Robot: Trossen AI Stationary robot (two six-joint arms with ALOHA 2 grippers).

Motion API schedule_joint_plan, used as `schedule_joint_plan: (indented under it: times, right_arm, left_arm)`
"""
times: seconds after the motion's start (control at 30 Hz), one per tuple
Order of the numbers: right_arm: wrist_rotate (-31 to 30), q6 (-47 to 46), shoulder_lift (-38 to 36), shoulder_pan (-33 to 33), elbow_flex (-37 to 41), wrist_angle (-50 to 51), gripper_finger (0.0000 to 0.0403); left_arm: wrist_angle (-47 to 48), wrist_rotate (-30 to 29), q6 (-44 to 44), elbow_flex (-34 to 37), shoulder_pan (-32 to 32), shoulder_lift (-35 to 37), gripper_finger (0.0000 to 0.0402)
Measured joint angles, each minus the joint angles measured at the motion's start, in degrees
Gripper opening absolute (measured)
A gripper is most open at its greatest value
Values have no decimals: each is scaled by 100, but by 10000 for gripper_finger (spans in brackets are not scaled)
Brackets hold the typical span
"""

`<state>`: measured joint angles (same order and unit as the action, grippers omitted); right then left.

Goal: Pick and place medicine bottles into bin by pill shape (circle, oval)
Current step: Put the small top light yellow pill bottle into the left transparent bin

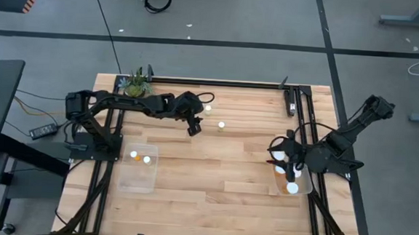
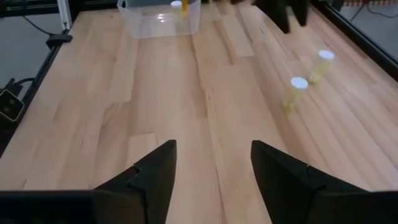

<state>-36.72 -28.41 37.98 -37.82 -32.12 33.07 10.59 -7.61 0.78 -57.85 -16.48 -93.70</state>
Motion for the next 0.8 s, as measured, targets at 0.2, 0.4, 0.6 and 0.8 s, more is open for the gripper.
schedule_joint_plan:
  times: [0.2, 0.4, 0.6, 0.8]
  right_arm:
    - [816, 933, 183, 910, 112, -708, 209]
    - [1397, 1448, 348, 1731, 239, -1189, 209]
    - [1754, 1727, 505, 2335, 463, -1569, 209]
    - [1953, 2099, 773, 2498, 624, -2355, 209]
  left_arm:
    - [75, -3, -153, -286, -173, -293, 191]
    - [400, 126, -416, -762, -413, -632, 214]
    - [570, 527, -787, -1108, -649, -894, 239]
    - [573, 749, -1202, -1134, -838, -948, 262]
